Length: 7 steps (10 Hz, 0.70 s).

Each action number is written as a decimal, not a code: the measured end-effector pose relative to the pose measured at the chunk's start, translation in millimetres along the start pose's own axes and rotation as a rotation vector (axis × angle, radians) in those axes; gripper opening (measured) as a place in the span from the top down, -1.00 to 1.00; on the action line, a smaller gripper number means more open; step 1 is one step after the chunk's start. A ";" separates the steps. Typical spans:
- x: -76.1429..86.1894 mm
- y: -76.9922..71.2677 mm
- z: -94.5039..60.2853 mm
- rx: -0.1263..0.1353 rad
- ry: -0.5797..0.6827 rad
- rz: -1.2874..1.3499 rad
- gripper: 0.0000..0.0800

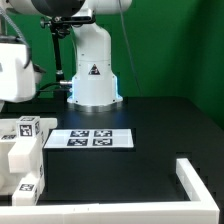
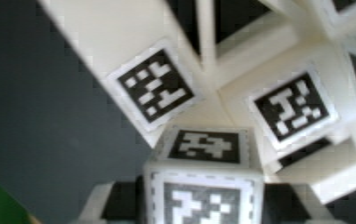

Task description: Assemble chair

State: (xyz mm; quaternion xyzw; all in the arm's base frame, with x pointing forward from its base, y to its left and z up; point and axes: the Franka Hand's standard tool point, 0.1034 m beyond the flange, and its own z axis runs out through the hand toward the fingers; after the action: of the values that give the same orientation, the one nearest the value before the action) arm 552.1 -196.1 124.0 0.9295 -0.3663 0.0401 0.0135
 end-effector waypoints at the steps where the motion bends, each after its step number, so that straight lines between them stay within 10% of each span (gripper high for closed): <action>1: 1.0 -1.7 0.0 0.001 0.004 0.102 0.30; 7: 4.4 -5.7 0.7 0.028 -0.021 0.796 0.30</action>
Offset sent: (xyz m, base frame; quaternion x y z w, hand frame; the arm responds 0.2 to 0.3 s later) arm -0.0014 -0.0021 -0.0151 0.0379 -0.0057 0.2723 0.9614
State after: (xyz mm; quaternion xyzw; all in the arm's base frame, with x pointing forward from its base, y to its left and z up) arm 559.2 -194.9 123.6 0.7152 -0.6976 0.0374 -0.0195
